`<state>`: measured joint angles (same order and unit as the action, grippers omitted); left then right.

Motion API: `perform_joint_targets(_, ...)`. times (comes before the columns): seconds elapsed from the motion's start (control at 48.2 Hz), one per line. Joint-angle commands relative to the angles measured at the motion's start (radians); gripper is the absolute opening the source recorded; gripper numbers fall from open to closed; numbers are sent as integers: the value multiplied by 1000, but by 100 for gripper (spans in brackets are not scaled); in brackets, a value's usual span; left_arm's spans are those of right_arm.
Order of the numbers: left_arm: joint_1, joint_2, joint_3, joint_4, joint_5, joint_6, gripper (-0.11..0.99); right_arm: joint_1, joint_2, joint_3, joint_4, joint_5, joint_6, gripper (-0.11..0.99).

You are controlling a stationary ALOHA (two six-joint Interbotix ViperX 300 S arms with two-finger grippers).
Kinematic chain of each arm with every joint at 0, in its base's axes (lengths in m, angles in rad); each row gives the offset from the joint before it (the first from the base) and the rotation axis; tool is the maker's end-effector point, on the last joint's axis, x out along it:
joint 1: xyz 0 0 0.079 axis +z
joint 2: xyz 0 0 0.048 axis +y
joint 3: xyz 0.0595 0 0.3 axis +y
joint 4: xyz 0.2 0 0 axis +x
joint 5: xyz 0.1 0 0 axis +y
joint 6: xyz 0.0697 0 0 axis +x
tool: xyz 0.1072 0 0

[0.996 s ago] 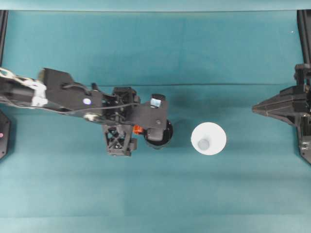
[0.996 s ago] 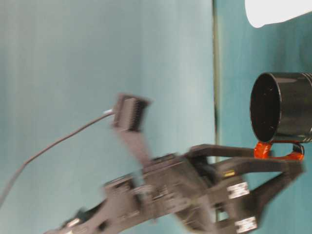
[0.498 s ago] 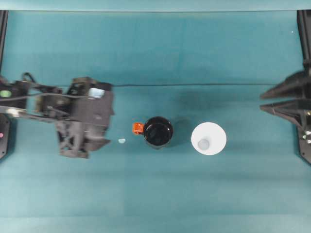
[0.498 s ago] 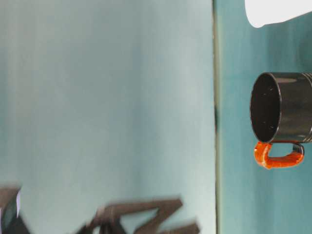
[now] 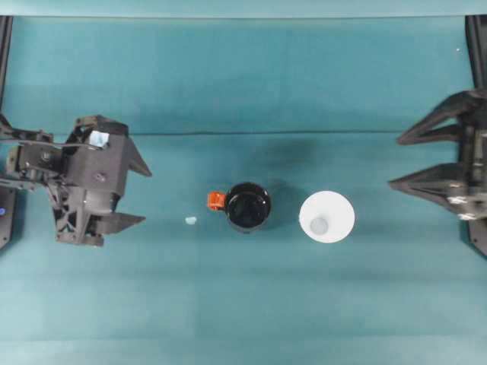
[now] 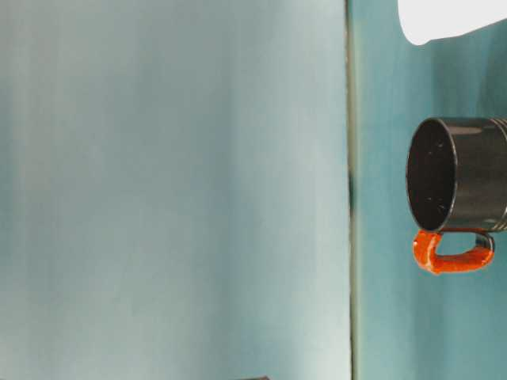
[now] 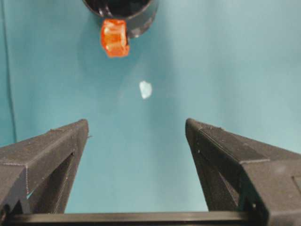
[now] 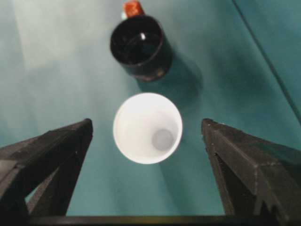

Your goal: Put the paper cup into the moved red handle cup holder.

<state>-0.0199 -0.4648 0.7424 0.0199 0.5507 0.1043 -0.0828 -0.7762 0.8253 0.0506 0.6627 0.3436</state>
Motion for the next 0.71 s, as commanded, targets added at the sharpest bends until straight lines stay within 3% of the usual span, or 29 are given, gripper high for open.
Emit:
perform_joint_targets(0.0, -2, -11, -8, 2, -3, -2, 92, -3, 190, -49, 0, 12, 11, 87)
perform_joint_targets(0.145, -2, -9, -6, 2, -3, -2, 92, -6, 284, -74, 0, 34, 11, 87)
perform_joint_targets(0.374, -3, -12, -3, 2, -2, -2, 92, -29, 417, -95, 2, 46, 18, 87)
perform_joint_targets(0.519, -2, -11, -3, 2, -2, -2, 92, -41, 486, -107, 3, 63, 51, 87)
perform_joint_targets(0.685, -2, -11, 2, 2, -2, -2, 92, -43, 554, -106, 5, 64, 80, 87)
